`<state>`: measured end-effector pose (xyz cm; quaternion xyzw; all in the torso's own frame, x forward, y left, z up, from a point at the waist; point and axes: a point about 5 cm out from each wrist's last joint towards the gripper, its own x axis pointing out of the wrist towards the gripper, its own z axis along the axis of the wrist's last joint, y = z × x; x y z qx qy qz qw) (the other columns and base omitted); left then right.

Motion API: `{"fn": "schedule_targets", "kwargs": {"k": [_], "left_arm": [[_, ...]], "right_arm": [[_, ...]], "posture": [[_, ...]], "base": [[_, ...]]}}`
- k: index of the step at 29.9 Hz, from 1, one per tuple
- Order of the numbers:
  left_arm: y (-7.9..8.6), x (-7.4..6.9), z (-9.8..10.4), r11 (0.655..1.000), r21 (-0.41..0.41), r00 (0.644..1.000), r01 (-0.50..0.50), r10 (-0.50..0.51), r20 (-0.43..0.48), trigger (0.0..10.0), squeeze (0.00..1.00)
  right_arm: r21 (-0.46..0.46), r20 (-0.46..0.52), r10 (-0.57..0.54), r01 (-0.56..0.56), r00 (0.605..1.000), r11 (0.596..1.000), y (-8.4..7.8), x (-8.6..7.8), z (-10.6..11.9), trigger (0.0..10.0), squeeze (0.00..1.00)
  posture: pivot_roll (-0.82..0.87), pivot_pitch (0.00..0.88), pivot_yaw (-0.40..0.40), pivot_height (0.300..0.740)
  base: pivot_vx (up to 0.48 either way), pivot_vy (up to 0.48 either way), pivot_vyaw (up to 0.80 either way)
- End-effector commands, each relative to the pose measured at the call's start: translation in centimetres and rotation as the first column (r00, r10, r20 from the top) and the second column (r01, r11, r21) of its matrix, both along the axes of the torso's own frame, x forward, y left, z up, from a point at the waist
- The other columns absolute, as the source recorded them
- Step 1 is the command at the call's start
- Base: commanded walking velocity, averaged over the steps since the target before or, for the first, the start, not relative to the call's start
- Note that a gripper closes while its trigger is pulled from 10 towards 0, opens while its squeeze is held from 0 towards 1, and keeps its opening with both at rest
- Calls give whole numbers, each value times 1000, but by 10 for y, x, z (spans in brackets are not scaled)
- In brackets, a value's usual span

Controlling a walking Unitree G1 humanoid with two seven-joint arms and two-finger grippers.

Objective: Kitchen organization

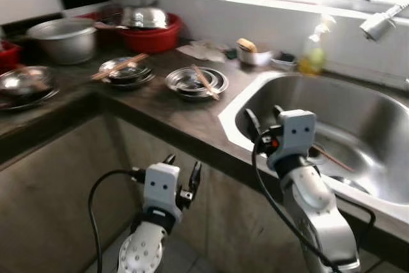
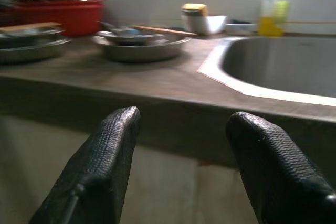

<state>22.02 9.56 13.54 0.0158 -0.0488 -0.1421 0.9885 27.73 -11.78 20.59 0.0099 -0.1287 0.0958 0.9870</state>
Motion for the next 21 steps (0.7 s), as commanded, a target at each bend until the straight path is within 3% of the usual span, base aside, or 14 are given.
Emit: {"fn": "schedule_targets", "kwargs": {"k": [1, 8, 21], "left_arm": [[-6, 0, 1, 1000, -9, 1000, 24, -24, 1, 10000, 0], [-6, 0, -1, 1000, -10, 1000, 23, -24, -10, 10000, 0], [-7, -1, -1, 999, -4, 999, 34, -34, -8, 10000, 0]], "right_arm": [[5, -19, -31, 31, 999, 1000, -9, 2, -3, 10000, 0], [1, -34, -21, 21, 999, 1000, -7, 3, -5, 10000, 0], [-9, -50, 2, -3, 999, 1000, -5, 3, -8, 10000, 0]], "posture": [[103, 13, -14, 740], [105, 11, -15, 740], [105, 4, -19, 740]], "base": [[0, 0, 0], [0, 0, 0], [0, 474, 0]]}}
